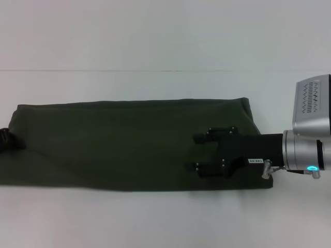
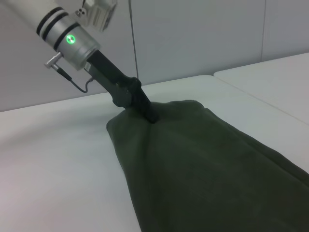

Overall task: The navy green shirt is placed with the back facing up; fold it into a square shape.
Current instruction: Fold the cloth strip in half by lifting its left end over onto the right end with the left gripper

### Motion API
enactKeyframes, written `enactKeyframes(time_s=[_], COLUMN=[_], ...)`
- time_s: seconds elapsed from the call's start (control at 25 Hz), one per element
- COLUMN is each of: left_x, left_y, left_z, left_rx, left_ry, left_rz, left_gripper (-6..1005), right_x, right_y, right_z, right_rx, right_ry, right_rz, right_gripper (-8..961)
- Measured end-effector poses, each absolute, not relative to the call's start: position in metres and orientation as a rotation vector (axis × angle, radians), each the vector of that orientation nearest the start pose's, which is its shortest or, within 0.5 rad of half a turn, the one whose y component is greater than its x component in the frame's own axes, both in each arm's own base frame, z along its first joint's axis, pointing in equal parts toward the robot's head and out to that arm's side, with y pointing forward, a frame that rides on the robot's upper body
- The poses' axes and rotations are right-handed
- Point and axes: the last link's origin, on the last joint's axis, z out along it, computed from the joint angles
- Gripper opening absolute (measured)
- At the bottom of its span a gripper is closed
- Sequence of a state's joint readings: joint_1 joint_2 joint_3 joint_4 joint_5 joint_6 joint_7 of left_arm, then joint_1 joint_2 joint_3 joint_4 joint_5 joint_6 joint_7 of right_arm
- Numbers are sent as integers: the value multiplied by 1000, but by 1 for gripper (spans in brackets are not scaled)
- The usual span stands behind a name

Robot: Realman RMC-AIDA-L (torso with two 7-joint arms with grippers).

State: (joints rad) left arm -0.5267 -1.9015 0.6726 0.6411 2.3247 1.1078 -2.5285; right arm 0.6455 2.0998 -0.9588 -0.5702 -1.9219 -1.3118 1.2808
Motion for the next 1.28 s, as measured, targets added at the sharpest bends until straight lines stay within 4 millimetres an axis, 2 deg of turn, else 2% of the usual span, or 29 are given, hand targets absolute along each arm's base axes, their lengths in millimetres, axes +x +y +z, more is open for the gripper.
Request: enactKeyframes(time_s=[0.12,0.36,0.8,1.12,1.28], left_x=[-373,-370,-355,-349,-342], left_y=[366,368,373,371,371], left_z=[79,77,98,102,98], left_rx=[-1693,-1690,-1703,-1717,-1770], left_ry=[-1825,-1784,-1697,-1653,-1680], left_rz=[-348,-370,-447,-461,-463], left_gripper=[115,310,548,878,876], right_x=[226,226,227,225,224], right_y=[358,358,357,359,360], right_z=[-53,-53,-52,-51,-51], right_rx=[-2832,-2826,-2821,-2814,-2812], right_ry=[373,379,388,383,380], right_rz=[505,517,523,534,532], right_gripper=[796,795,796,795,795])
